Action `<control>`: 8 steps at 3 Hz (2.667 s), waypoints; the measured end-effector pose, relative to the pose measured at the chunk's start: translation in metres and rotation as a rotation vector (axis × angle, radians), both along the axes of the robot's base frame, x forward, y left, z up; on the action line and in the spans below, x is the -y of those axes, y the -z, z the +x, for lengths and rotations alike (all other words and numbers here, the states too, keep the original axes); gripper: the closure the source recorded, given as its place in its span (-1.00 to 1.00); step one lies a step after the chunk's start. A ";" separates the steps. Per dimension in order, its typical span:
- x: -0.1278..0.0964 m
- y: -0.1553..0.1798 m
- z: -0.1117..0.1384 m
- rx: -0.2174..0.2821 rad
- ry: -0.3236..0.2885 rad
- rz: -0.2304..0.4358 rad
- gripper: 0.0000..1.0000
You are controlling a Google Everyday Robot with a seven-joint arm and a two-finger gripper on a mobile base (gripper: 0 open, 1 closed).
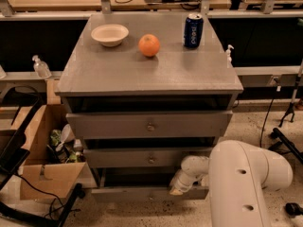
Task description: Open bottom drawer
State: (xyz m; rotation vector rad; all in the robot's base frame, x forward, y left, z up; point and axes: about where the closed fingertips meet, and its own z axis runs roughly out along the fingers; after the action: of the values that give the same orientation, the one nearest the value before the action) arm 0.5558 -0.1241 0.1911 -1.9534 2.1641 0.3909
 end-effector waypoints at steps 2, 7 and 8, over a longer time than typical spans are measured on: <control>0.000 0.000 0.000 0.000 0.000 0.000 1.00; 0.000 -0.001 0.000 0.000 0.000 0.000 -1.00; 0.000 -0.001 -0.001 -0.002 -0.001 0.000 -0.92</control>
Offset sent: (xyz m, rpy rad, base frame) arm -0.2853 0.0647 0.0770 0.0840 0.1428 0.2834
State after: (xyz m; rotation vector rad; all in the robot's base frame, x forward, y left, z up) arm 0.5548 -0.1236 0.1917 -1.9544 2.1645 0.3934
